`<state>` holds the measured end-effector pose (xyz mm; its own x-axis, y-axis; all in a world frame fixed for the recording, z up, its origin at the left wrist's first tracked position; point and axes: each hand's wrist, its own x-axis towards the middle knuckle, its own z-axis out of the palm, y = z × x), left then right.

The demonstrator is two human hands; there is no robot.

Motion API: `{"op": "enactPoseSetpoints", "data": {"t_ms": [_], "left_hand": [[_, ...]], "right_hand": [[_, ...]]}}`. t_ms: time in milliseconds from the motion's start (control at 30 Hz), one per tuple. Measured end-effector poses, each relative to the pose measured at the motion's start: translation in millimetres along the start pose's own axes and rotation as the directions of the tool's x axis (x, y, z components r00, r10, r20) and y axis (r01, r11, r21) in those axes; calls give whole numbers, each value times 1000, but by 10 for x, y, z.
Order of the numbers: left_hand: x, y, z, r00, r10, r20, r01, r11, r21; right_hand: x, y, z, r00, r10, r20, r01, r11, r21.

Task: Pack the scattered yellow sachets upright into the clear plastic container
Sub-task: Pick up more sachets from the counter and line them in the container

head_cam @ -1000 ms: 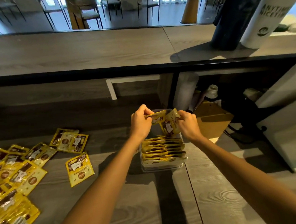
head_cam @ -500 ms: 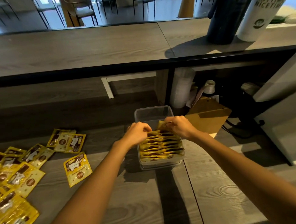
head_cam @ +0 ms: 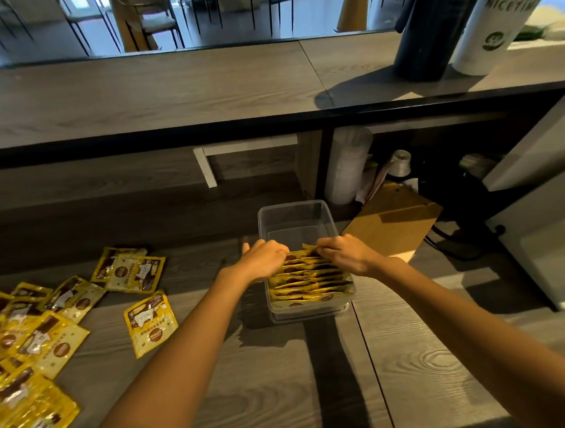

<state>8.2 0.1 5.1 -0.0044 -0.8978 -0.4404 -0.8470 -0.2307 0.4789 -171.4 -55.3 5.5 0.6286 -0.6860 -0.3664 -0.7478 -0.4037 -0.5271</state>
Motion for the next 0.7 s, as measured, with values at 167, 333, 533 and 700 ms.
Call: {"op": "enactPoseSetpoints", "data": {"t_ms": [167, 333, 533, 700], "left_hand": [[-80, 38, -8, 998, 41, 53, -45, 996, 72], [-133, 21, 18, 997, 26, 70, -27, 999, 23], [-200, 76, 0, 1000, 10, -1, -10, 999, -39], [-307, 82, -48, 995, 6, -103, -17, 994, -109]], "right_hand": [[-22, -32, 39, 999, 12, 34, -9, 996, -85], [-33, -47, 63, 994, 45, 95, -23, 976, -216], [-62, -81, 71, 998, 70, 4, -69, 994, -81], [-66, -137, 69, 996, 53, -70, -59, 995, -86]]}}
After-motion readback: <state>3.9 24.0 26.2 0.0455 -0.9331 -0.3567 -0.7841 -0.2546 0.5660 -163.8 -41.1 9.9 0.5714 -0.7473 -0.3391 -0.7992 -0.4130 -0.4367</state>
